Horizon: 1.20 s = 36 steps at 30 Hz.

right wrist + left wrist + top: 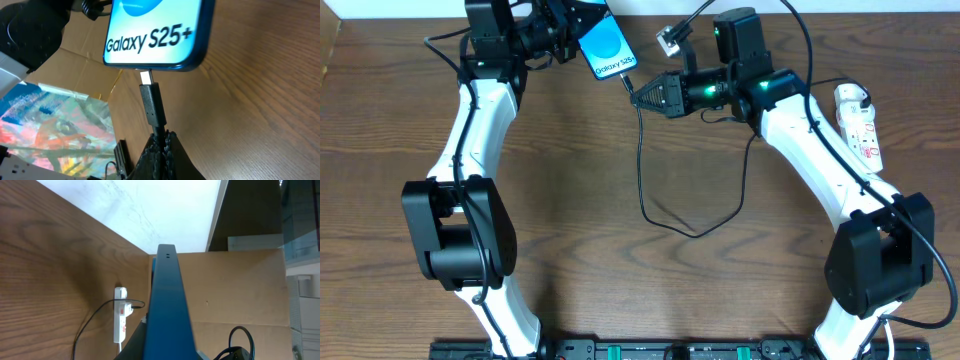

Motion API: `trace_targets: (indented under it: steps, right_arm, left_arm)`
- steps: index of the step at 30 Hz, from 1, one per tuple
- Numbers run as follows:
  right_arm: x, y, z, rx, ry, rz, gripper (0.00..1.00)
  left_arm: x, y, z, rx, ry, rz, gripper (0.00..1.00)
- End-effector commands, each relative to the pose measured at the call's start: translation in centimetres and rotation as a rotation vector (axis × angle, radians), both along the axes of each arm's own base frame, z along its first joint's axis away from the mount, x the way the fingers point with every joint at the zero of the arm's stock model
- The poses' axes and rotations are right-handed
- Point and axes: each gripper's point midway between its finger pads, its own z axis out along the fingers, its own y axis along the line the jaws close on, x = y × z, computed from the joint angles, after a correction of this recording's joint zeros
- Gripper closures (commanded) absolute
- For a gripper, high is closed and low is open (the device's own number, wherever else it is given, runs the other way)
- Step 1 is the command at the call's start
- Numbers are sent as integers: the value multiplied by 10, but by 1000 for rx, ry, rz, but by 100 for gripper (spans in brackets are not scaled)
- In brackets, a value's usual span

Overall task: Plug charger to phone and switch on socket
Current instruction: 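Align the plug under the phone port and push it upward, then press the plug into the phone port with the right gripper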

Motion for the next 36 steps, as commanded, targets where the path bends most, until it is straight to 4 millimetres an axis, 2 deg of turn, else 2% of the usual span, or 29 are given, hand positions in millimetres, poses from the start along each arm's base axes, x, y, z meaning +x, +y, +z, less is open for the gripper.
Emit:
trace_targets:
  steps: [1, 28, 36]
  right_arm:
    - [3, -4, 5, -1, -4, -21, 99]
    - [-1, 1, 5, 0, -4, -9, 99]
    - [-9, 10, 4, -2, -1, 13, 99]
  left_arm:
    - [-7, -5, 11, -6, -33, -41, 93]
    - [-5, -9, 10, -1, -33, -30, 92]
    - [-4, -8, 10, 1, -33, -23, 93]
